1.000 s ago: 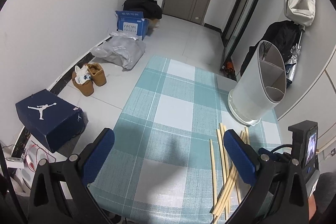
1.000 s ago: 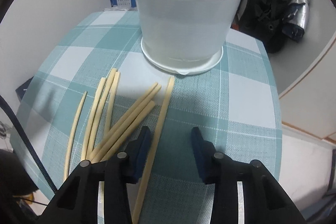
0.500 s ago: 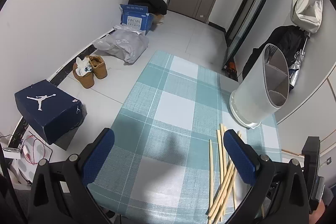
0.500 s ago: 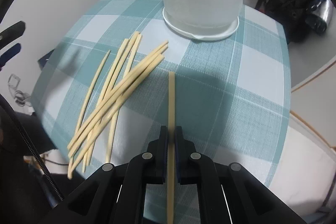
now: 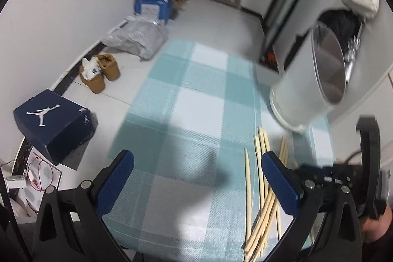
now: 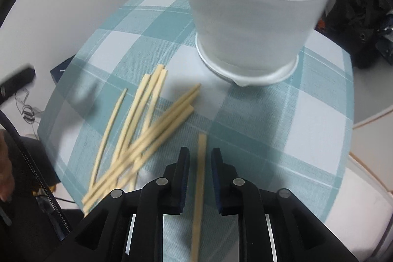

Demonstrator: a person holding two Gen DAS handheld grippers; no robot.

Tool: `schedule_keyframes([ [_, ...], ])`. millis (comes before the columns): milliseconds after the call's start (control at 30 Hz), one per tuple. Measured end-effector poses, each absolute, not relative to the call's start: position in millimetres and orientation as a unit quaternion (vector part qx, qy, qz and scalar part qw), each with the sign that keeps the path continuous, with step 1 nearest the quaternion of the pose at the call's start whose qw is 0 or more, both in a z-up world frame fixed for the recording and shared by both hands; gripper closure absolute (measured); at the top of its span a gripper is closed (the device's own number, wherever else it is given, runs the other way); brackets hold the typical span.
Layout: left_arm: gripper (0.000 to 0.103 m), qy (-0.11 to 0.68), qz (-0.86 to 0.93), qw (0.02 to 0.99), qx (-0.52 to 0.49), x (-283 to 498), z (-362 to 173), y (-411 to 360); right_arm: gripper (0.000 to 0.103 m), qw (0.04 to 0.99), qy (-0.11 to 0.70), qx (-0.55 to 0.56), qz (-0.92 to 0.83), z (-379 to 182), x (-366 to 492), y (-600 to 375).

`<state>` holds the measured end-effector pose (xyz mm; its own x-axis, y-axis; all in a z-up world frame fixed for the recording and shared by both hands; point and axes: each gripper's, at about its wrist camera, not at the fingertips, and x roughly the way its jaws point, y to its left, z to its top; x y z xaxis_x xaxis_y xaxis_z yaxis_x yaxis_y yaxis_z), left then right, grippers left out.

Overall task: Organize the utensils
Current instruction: 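Close the right gripper on one wooden chopstick, then lift the chopstick toward the holder with the right gripper while the left gripper grasps another chopstick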

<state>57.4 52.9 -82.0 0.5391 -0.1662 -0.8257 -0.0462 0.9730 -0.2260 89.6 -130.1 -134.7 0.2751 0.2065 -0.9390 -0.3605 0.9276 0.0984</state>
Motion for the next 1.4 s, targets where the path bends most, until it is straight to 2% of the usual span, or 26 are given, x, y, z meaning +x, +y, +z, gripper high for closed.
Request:
schedule_keyframes([
  [100,0.001,0.505,-0.032,0.856,-0.108,58.3,-93.8,47.2,0.097,0.801,0.564,-0.077,0.186,-139.0,85.0,-126.2],
  [300,0.001,0.564,-0.022,0.822,-0.075,66.4,-112.1,32.5,0.097,0.816,0.548,0.006,0.182,-133.0,87.5,-149.9],
  [533,0.001,0.577,-0.046,0.813,-0.056,70.7,-114.9,15.4,0.097,0.843,0.489,0.137,0.175,-100.0,85.0,-196.6],
  [733,0.003,0.593,-0.028,0.804,-0.029,76.8,-124.8,5.0,0.097,0.844,0.467,0.199,0.171,-89.2,85.5,-220.2],
  [933,0.018,0.596,-0.003,0.803,-0.001,81.1,-121.2,-2.0,0.098,0.844,0.445,0.242,0.175,-78.7,84.2,-250.4],
  [1033,0.034,0.598,-0.009,0.802,0.004,84.9,-117.6,-12.0,0.098,0.848,0.431,0.256,0.173,-72.8,80.6,-258.2],
  [1100,0.053,0.599,-0.015,0.801,0.004,86.9,-114.8,-18.6,0.098,0.849,0.427,0.258,0.173,-70.8,79.4,-259.6],
  [1133,0.058,0.601,-0.014,0.799,0.001,86.3,-114.0,-21.1,0.098,0.851,0.425,0.256,0.172,-69.7,78.8,-258.8],
  [1200,0.075,0.603,-0.006,0.798,-0.005,82.4,-113.4,-26.9,0.098,0.854,0.419,0.253,0.174,-66.8,75.4,-259.9],
  [1300,0.093,0.603,-0.011,0.798,-0.015,80.9,-112.9,-32.4,0.098,0.858,0.416,0.243,0.176,-65.4,75.6,-258.0],
  [1367,0.101,0.606,-0.013,0.795,-0.035,82.5,-113.5,-30.4,0.098,0.862,0.415,0.233,0.173,-65.6,74.3,-257.2],
  [1400,0.101,0.608,-0.014,0.792,-0.048,83.3,-113.3,-28.7,0.098,0.864,0.416,0.226,0.17,-66.0,73.6,-256.1],
])
